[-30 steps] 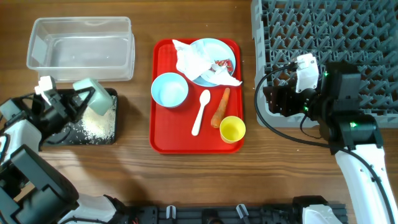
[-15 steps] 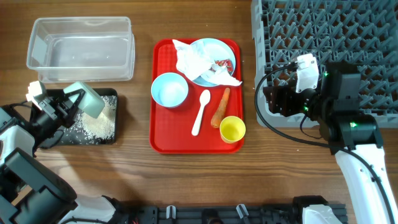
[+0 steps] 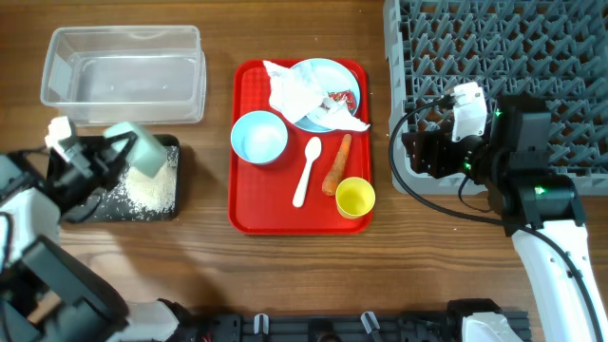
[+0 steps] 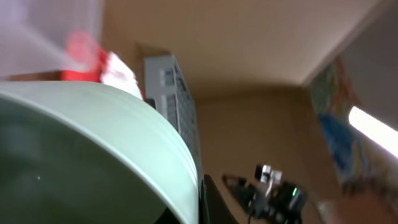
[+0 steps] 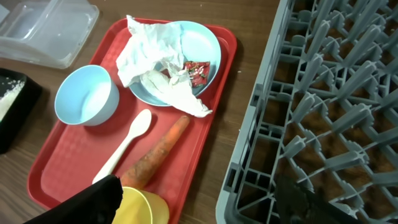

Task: Sort waste into correct bins and load items into the dishwasher rack
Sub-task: 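Place the empty green bowl back on the red tray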

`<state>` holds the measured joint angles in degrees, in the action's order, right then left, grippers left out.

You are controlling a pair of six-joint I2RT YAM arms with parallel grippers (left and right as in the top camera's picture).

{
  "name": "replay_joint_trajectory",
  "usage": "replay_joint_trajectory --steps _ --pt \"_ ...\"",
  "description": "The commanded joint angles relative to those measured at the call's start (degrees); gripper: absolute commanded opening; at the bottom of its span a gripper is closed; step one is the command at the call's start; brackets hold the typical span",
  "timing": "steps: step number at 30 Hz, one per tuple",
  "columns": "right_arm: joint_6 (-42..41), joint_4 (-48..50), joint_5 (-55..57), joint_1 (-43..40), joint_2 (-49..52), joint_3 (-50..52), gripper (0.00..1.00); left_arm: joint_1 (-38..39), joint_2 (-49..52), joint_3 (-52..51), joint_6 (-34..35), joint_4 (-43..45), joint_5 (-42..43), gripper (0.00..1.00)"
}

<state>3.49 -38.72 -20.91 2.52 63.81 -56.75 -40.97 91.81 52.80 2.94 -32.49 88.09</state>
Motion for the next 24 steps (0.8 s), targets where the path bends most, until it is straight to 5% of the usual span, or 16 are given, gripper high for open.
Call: replay_joint_trajectory --steps 1,15,24 --pt "-0.72 -0.09 0.33 0.02 0.48 -1.36 0.82 9.90 -8.83 0.13 2.23 0.39 -6.43 0.04" --pt "-0.66 -0.57 0.33 0.02 0.50 -1.36 0.86 56.52 -13.64 0.02 21.81 -11.56 -77.29 0.04" --pt "-0.63 -0.35 0.33 0.02 0.50 -1.36 0.86 72.06 -7.10 -0.09 22.16 -4.11 -86.71 0.04"
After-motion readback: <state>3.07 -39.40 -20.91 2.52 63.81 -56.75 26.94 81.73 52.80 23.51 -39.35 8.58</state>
